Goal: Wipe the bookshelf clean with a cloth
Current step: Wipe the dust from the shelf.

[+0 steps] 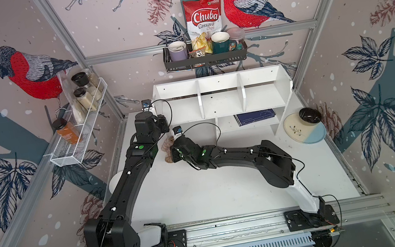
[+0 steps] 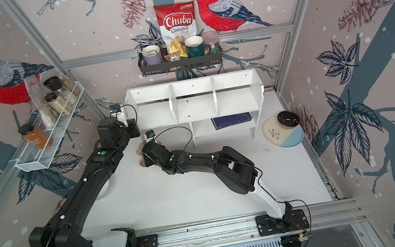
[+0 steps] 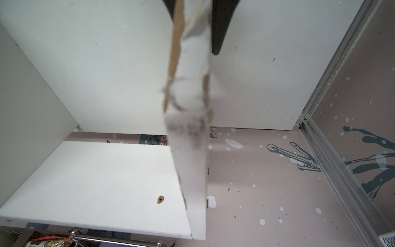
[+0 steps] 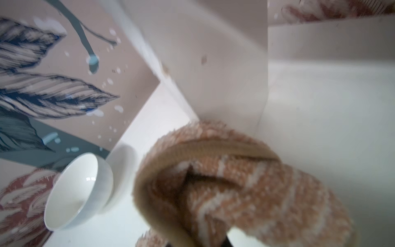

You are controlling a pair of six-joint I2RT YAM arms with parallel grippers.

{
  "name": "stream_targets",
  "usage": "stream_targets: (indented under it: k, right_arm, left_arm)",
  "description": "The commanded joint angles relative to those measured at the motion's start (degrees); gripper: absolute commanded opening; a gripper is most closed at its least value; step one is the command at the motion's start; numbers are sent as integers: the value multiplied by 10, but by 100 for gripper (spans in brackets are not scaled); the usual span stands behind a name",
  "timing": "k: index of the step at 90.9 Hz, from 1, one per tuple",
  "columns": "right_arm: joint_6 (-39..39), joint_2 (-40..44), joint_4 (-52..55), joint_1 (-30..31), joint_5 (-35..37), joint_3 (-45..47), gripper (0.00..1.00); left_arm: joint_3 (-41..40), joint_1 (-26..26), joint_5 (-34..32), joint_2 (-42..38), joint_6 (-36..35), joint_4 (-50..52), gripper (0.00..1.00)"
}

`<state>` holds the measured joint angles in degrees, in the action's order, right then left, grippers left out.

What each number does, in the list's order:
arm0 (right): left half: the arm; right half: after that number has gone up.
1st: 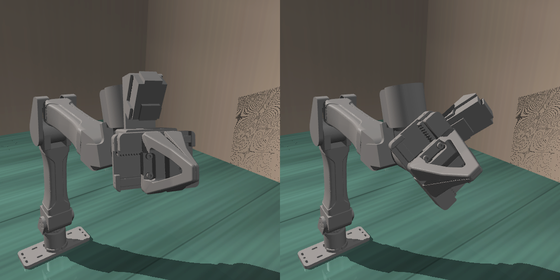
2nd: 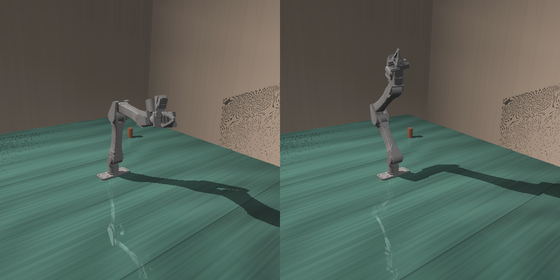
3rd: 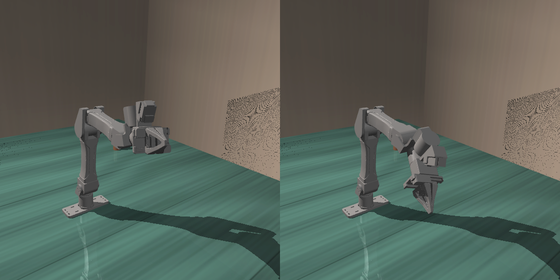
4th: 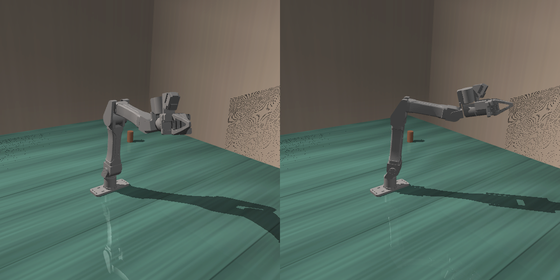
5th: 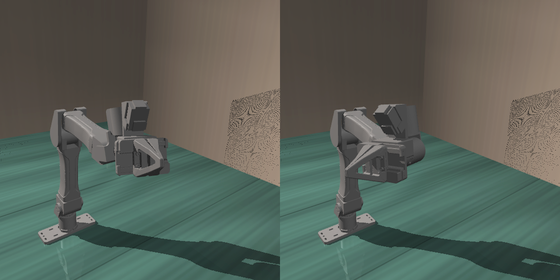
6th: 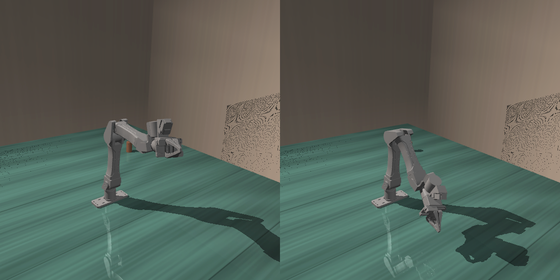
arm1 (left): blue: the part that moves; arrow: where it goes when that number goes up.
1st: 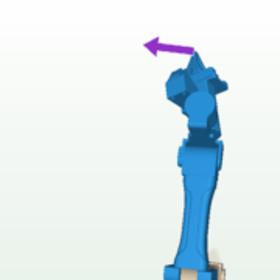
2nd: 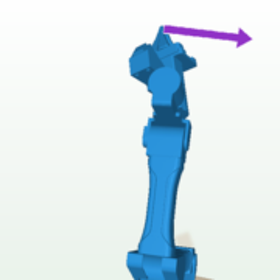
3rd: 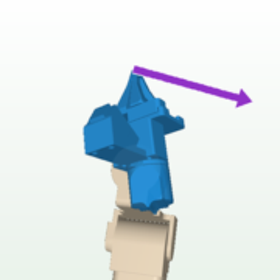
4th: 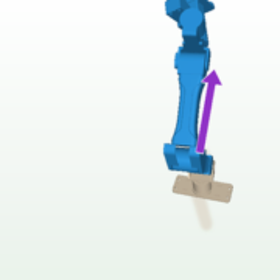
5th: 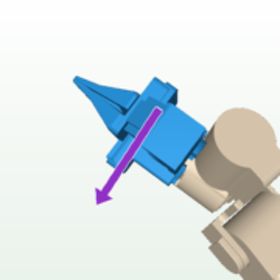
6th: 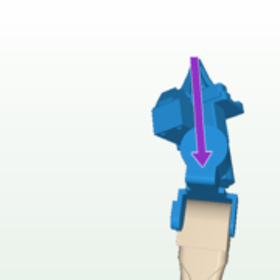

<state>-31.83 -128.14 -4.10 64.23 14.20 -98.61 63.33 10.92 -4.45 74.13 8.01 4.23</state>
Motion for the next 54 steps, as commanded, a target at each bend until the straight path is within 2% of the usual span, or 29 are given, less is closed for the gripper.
stream_targets:
  k: [1,22,41,54]
  right_arm:
    - [-9,14,-5,-2,6,2,0]
    - [31,98,-1,-14,45,25,0]
    - [37,199,-23,-36,117,126,0]
    - [37,276,-25,-66,134,198,0]
  left_arm:
    - [0,-2,60,-5,68,-9,0]
    - [-1,-3,58,-5,66,-9,0]
    - [-2,-4,61,-4,66,-10,0]
    - [-3,-4,62,-2,66,-10,0]
